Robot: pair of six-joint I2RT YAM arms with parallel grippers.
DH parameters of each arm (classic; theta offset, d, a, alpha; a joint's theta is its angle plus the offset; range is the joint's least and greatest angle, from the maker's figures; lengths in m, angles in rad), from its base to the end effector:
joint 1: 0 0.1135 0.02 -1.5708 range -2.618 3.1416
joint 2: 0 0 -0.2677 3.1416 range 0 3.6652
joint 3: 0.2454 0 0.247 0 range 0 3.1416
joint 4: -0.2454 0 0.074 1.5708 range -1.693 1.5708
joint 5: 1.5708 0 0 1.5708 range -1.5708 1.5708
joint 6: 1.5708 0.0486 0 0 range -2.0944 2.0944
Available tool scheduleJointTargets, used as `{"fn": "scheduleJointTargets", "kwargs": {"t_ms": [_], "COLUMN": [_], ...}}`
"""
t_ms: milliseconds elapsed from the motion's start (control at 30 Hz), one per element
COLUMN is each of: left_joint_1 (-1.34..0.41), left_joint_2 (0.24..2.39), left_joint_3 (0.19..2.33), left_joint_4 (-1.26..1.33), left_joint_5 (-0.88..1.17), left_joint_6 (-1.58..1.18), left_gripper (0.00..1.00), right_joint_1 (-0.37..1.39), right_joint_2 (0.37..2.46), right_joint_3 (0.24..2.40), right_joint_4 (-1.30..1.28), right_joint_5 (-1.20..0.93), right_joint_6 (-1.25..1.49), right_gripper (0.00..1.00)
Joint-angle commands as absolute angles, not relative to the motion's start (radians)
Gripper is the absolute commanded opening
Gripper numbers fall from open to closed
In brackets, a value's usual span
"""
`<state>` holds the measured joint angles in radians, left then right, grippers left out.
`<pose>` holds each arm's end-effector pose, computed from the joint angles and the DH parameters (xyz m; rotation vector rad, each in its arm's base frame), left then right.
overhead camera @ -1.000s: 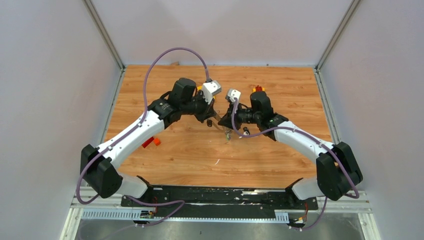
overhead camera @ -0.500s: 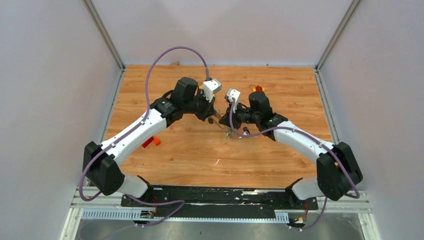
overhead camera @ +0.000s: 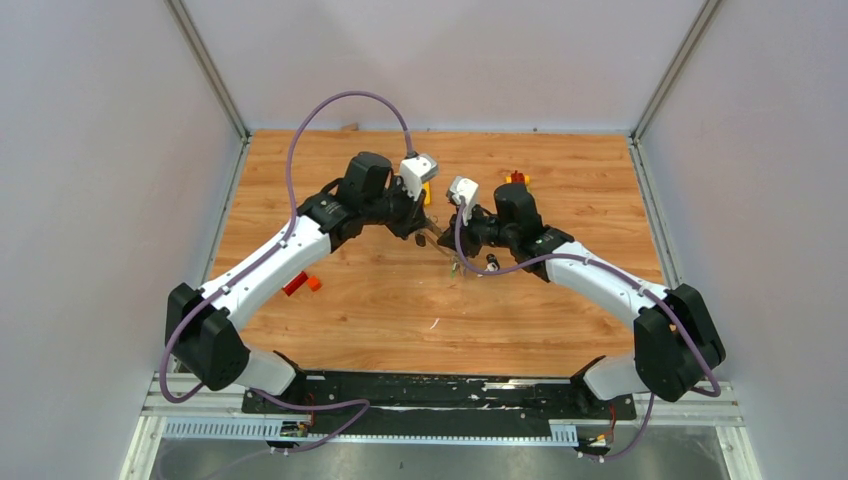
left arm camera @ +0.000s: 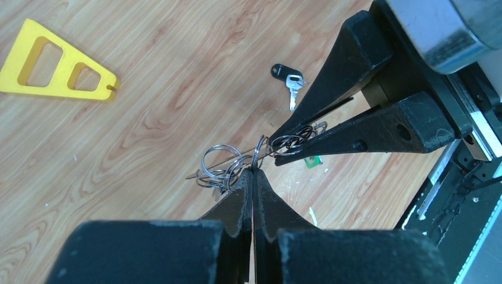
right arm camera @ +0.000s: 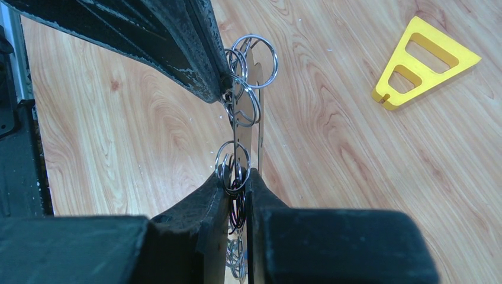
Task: Put the keys on the keyring
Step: Adjust the keyring.
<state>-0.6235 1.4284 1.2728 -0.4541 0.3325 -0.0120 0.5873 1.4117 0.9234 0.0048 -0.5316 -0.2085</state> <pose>0.2557 -0.2034 0.3320 0.8556 2.0637 -0.7172 0.2527 0.1978 0.2645 -1.1019 1.7538 0.7790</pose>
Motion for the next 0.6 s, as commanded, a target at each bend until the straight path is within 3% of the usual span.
{"fn": "scheduleJointTargets", "kwargs": {"t_ms": [0,567], "left_joint_1": [-0.609,-0.608], "left_joint_2": [1.424,1.475], "left_joint_3": [1.296,1.325], "left_joint_4": [-0.474,-0.533], "left_joint_5": [0.33,0.367], "left_joint_6": [-0.03,-0.018], "left_gripper": [0.0,0.0], "right_joint_1": [0.59,0.589], "right_joint_2": [1.377,1.371], "right_joint_3": [0.978,0.977], "right_joint_4": [0.054,0.057], "right_joint_5": [-0.49,-0.435], "right_joint_6": [-0.22,-0.214], "right_gripper": [0.0,0.0]}}
